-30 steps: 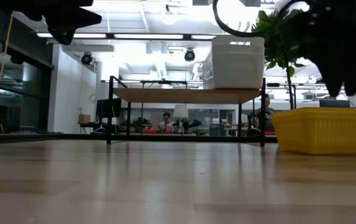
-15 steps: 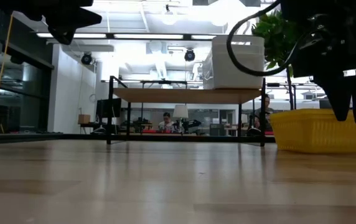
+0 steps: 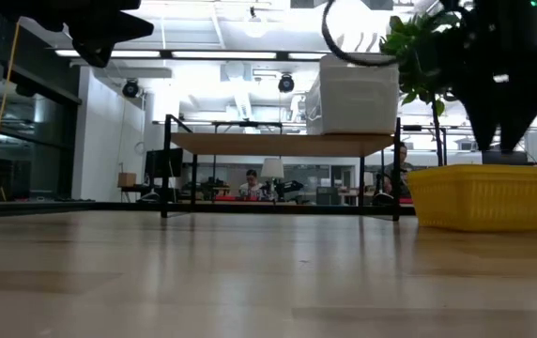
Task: Stack baskets on shelf by color
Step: Put the stacked yellow bins on the shelf
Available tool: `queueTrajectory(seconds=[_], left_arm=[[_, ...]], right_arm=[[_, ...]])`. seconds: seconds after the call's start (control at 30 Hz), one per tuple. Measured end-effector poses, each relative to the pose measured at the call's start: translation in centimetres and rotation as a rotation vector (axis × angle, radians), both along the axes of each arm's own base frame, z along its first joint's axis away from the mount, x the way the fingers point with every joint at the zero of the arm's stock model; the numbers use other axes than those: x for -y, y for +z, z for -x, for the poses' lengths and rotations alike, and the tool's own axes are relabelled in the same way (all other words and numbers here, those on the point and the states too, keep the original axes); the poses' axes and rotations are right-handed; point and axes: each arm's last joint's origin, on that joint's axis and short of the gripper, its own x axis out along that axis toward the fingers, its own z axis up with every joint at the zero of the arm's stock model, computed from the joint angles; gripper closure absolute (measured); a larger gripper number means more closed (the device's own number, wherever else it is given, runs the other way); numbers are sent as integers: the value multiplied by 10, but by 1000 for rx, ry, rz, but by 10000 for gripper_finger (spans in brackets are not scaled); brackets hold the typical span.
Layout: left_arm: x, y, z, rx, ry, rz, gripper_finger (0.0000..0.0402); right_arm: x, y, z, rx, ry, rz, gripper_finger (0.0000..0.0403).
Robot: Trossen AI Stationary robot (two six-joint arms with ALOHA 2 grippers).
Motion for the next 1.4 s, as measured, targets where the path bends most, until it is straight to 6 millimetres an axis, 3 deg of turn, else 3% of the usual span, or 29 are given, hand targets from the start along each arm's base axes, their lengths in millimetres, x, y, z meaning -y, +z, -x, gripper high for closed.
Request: queueTrajectory(seconds=[0.57,0.77,0.87,1.0,1.17,1.4], left_arm=[[0,0,0,0,0,2,225],[0,0,0,0,0,2,225],[0,0,0,1,0,2,225],[0,0,0,1,0,2,225],[0,0,0,1,0,2,225],[0,0,0,1,1,2,225]], right_arm=[[11,-51,28,-132,-38,23,284],[11,-56,26,-93,-52,7,287],[10,-55,25,-86,-57,-10,314],[5,-42,14,-44,-78,-63,388],[-9,-8,-11,144,-129,-141,386],[-33,71,-70,720,-114,-357,395]])
